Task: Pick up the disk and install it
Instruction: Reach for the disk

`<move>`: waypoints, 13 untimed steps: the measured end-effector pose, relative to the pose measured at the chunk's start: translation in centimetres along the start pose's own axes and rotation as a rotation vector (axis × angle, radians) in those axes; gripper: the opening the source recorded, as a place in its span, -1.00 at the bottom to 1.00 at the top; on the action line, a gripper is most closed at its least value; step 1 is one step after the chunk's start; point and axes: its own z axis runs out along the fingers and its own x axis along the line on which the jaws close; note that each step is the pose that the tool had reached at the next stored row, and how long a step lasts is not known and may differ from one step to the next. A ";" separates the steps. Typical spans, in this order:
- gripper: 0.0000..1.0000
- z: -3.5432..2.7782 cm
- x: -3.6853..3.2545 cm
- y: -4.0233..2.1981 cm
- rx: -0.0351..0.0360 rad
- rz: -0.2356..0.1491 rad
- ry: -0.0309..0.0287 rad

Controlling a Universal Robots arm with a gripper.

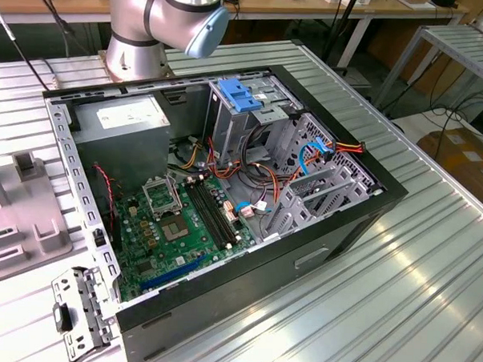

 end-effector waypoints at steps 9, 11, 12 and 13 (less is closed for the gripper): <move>-0.79 0.00 0.80 -0.06 -0.0001 0.000 0.0000; -0.79 0.00 0.94 -0.07 -0.0001 0.000 -0.0001; -0.79 0.00 1.05 -0.08 -0.0001 0.000 0.0000; -0.79 0.01 1.21 -0.09 -0.0001 0.000 0.0000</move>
